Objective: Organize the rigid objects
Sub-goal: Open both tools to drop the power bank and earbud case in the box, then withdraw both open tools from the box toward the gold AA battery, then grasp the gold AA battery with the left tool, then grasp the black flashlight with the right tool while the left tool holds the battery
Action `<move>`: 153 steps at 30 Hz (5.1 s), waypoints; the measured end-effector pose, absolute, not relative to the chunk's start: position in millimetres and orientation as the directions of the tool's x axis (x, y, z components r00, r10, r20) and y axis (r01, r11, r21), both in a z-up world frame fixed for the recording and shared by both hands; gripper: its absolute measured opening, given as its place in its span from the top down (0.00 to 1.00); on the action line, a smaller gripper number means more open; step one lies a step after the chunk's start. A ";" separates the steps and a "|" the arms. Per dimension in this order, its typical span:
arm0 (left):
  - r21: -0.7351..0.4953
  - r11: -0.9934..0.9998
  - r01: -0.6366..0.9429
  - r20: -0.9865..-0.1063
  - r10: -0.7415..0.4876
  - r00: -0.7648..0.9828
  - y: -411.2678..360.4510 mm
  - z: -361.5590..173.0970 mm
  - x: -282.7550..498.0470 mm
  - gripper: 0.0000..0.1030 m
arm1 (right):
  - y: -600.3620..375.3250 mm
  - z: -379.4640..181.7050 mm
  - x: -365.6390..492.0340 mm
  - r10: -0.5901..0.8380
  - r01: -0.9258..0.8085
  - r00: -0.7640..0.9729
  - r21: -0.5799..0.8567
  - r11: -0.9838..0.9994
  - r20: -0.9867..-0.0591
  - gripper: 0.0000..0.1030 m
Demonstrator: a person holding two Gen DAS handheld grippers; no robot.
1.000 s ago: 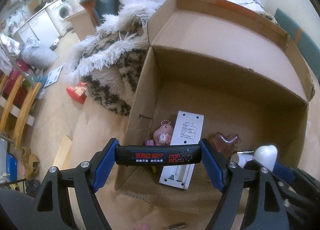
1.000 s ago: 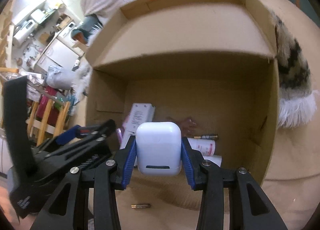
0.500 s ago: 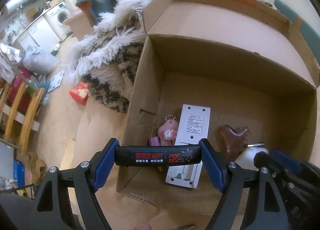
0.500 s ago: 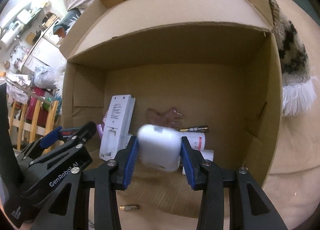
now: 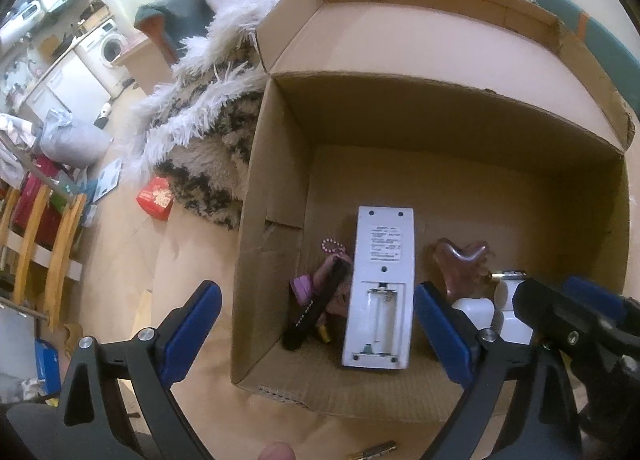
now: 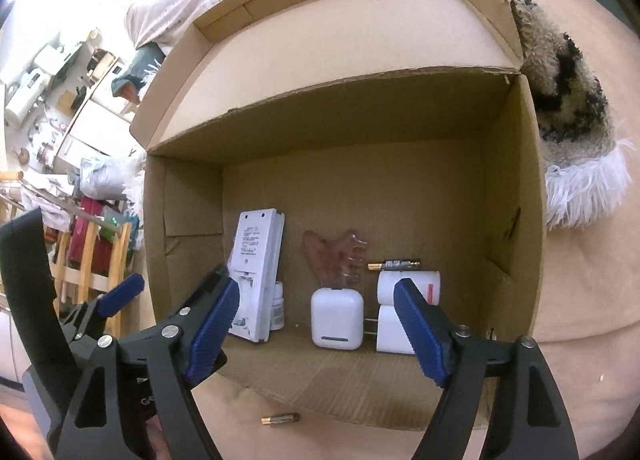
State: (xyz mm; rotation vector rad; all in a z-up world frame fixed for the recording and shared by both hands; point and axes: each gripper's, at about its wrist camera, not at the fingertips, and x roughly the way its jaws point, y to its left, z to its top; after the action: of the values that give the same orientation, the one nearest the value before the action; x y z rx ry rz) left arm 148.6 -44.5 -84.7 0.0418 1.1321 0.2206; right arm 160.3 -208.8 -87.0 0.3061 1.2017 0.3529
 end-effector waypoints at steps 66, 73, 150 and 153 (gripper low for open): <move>0.018 0.994 -0.107 -0.937 0.054 0.344 -41.1 -115.9 47.9 0.07 | -239.9 -117.8 82.0 0.395 -0.064 0.222 0.391 0.918 -0.891 0.18; -0.016 0.989 -0.148 -0.947 0.033 0.319 -38.3 -129.3 54.6 0.07 | -249.6 -134.0 93.6 0.392 0.003 0.186 0.400 0.917 -0.901 0.18; 0.009 0.987 -0.158 -0.955 0.055 0.291 -9.1 -138.4 53.0 0.62 | -208.7 -149.8 49.3 0.195 -0.088 0.174 0.181 0.979 -0.965 0.10; 0.005 0.989 -0.147 -0.942 0.054 0.331 -9.2 -119.1 51.1 0.62 | -206.4 -124.4 36.6 0.219 -0.102 0.222 0.200 0.974 -0.950 0.10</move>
State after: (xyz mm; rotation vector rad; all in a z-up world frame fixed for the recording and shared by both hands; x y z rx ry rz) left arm 51.1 -9.2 -119.1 -0.0864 1.2274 0.1314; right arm 36.6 -206.4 -124.4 0.1026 1.3290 0.2219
